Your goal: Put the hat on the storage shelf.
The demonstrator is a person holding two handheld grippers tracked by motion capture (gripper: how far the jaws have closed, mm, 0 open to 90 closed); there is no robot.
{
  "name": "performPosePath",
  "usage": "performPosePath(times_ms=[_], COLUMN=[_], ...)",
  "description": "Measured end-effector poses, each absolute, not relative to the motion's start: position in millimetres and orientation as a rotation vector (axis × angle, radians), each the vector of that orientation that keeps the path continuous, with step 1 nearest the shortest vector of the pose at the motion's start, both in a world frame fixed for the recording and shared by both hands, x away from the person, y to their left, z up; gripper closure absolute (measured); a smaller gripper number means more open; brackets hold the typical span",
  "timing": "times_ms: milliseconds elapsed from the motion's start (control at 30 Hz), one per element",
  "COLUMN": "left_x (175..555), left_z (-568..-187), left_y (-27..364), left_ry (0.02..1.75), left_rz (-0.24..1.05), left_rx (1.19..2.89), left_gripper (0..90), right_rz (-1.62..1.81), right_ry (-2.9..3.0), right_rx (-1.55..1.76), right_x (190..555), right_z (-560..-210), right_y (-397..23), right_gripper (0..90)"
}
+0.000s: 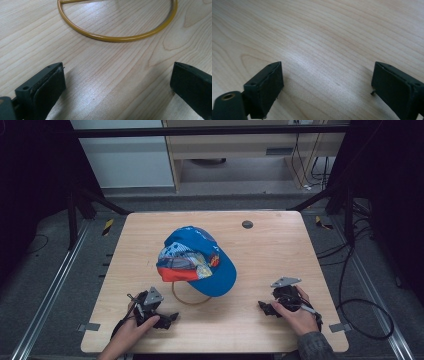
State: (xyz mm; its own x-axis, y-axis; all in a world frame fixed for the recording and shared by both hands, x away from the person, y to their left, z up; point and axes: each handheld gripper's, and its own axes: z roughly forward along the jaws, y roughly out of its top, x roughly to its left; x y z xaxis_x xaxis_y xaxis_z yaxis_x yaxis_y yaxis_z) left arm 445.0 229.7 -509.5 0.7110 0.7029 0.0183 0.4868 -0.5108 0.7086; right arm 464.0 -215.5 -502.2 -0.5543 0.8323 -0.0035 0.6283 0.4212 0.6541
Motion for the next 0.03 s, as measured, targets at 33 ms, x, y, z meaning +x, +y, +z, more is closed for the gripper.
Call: performPosePath(times_ms=[33], left_x=[445.0], left_z=[-509.5], left_y=[229.7], left_ry=[0.900], left_rz=[0.398], left_rx=[2.214], left_gripper=[0.0], right_rz=[0.883], right_ry=[2.341], right_rx=[1.264], right_x=[464.0], right_z=[-502.9], right_y=[-215.2], right_gripper=[9.8])
